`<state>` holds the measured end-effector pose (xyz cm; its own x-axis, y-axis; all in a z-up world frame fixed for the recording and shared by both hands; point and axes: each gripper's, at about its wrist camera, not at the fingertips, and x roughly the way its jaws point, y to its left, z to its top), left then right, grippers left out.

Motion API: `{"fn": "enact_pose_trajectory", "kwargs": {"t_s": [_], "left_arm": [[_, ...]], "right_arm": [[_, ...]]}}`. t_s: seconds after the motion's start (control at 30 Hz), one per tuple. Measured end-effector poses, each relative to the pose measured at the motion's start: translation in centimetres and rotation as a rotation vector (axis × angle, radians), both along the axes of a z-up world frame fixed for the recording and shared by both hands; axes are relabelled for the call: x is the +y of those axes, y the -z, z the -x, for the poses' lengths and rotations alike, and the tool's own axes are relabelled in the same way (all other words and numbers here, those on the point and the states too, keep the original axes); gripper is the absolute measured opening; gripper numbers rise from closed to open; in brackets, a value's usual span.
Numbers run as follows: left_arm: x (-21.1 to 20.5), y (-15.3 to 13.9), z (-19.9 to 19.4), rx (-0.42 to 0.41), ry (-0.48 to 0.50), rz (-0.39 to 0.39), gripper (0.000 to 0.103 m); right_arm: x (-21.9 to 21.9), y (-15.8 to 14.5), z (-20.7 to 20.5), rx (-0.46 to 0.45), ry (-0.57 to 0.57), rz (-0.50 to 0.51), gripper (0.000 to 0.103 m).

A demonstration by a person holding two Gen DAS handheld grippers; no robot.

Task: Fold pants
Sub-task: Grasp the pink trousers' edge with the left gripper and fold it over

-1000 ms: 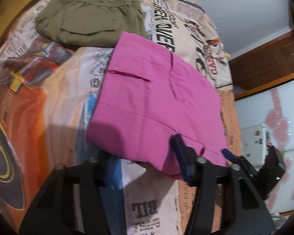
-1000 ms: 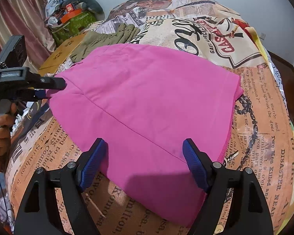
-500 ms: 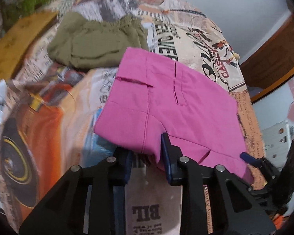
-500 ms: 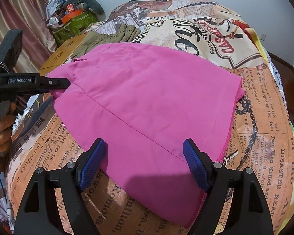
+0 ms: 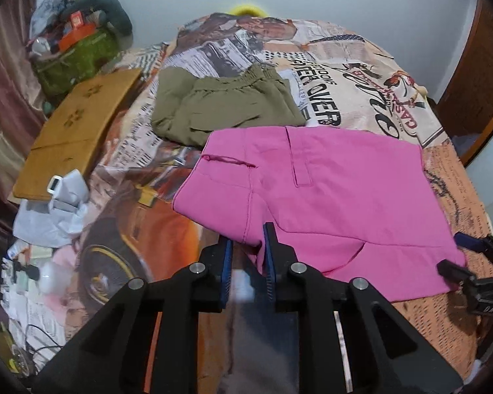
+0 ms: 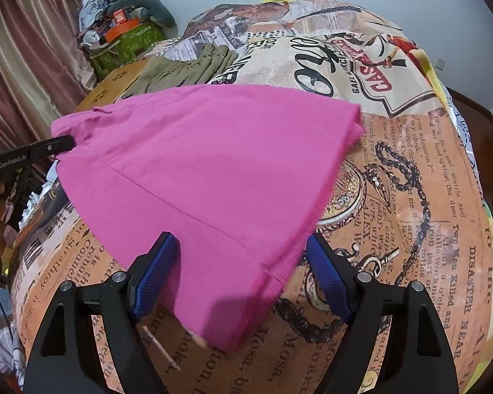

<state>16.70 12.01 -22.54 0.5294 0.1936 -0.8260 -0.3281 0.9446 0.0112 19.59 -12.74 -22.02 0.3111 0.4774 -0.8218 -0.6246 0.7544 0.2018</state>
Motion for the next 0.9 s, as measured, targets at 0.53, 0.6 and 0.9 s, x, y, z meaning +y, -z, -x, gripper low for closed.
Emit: {"fn": "enact_pose_trajectory", "kwargs": {"t_s": [0.53,0.6,0.9], "left_arm": [[-7.1,-8.2,-2.9,-0.178,0.197,-0.008,0.014],[-8.4,-8.7,-3.4,-0.185,0.233,-0.018,0.014],[-13.3,-8.4,-4.2,-0.158,0.404,-0.027,0.014]], "right_arm": [[-0.1,0.3,0.2,0.015,0.012,-0.008,0.079],[-0.2,0.3,0.2,0.017,0.012,-0.010,0.079],[-0.3,0.4,0.1,0.031,0.011,-0.024,0.079]]}}
